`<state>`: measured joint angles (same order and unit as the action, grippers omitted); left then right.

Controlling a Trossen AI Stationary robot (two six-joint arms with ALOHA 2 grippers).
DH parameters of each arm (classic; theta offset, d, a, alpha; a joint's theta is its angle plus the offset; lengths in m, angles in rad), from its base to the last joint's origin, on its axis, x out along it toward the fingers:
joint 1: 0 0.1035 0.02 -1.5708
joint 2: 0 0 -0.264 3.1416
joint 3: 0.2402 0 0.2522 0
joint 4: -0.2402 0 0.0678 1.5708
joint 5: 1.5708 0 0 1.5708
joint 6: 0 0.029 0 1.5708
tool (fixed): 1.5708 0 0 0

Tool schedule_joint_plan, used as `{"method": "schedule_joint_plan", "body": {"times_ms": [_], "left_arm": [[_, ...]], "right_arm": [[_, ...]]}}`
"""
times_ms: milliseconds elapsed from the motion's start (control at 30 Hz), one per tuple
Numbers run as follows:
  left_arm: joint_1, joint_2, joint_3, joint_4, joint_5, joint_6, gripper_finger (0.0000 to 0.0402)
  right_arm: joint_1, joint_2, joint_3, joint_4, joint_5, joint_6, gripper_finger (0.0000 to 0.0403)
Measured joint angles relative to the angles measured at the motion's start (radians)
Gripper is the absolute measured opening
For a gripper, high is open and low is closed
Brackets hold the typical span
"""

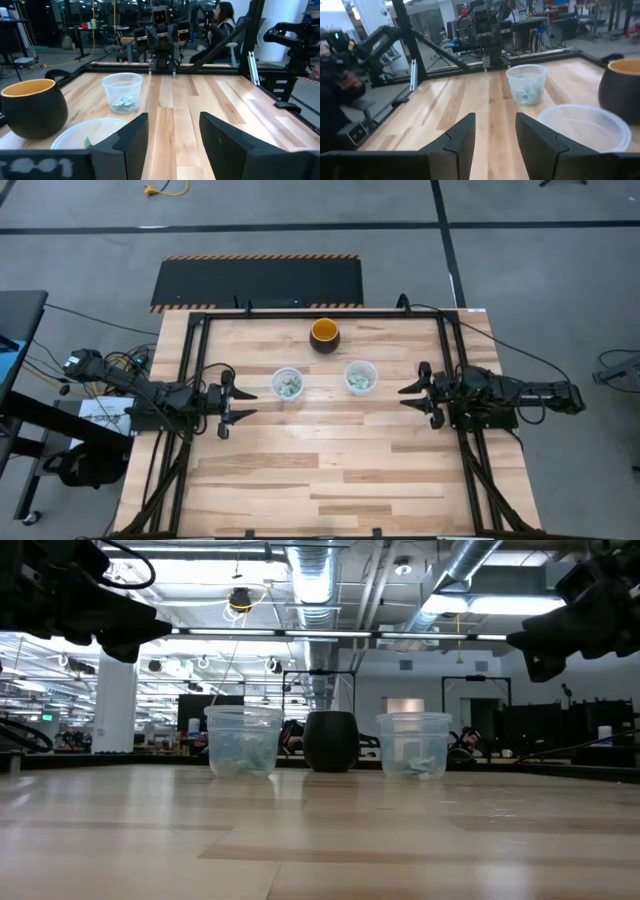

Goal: Pick and place Stevia / Truvia into bins
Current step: Return to Home Position

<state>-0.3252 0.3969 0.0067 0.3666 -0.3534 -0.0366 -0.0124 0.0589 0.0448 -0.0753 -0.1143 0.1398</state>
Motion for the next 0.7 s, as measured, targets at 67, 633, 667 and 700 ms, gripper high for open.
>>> {"method": "schedule_joint_plan", "body": {"times_ms": [67,633,667,700], "left_arm": [[0.0,0.0,0.0,-0.002,0.0,-0.001,0.0166],[0.0,0.0,0.0,-0.154,0.0,-0.002,0.0166],[0.0,0.0,0.0,-0.176,0.0,-0.004,0.0166],[0.0,0.0,0.0,-0.198,0.0,-0.012,0.0166]], "right_arm": [[0.0,0.0,0.0,0.0,0.0,-0.044,0.0134],[-0.001,0.0,0.0,0.0,0.0,-0.061,0.0134],[-0.001,0.0,0.0,0.0,0.0,-0.061,0.0134],[-0.001,0.0,0.0,0.0,0.0,-0.061,0.0134]]}}
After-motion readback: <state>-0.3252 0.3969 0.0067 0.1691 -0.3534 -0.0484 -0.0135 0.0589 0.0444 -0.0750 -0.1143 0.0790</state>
